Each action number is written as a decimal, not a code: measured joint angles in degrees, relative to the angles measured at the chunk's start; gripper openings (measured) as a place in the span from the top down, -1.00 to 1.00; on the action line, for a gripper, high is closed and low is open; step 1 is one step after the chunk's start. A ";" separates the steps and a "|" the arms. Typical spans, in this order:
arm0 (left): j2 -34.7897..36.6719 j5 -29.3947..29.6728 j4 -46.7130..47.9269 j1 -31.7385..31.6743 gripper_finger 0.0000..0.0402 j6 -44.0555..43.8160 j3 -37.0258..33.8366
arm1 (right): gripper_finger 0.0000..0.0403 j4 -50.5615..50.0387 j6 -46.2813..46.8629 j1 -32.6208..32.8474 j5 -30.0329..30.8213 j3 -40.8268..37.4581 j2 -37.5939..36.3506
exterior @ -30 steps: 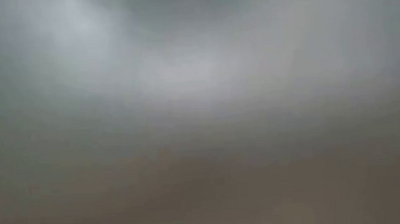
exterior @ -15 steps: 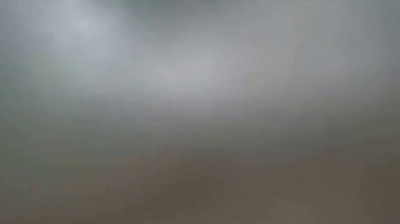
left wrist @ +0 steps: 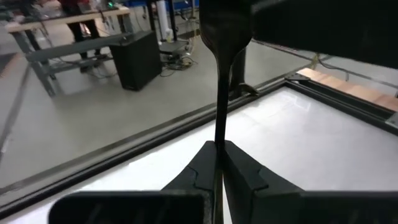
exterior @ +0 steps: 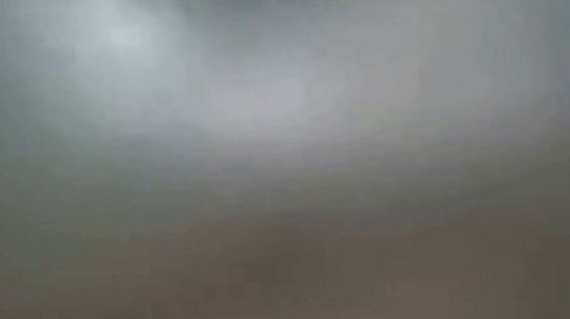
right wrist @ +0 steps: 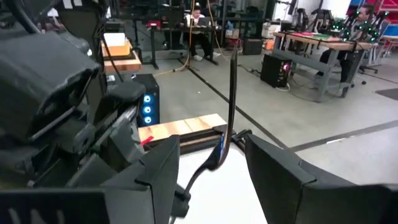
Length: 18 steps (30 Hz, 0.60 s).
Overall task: Sort silverware by color (type)
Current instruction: Put the black fork into the orange bin
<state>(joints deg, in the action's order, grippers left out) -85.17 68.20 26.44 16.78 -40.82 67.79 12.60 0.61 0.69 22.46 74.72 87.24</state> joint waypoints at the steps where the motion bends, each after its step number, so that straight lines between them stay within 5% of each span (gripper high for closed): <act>1: 0.00 -0.63 -0.41 -0.01 1.00 0.04 0.00 | 0.14 0.25 -0.19 0.00 -0.02 0.00 0.00; 18: -0.04 -3.19 -6.17 0.08 1.00 5.80 -0.11 | 0.49 0.34 -0.64 -1.18 -0.20 0.00 0.00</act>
<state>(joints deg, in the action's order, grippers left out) -85.21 65.01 20.26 16.86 -35.02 67.68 12.94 -0.03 -0.49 22.26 74.72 87.24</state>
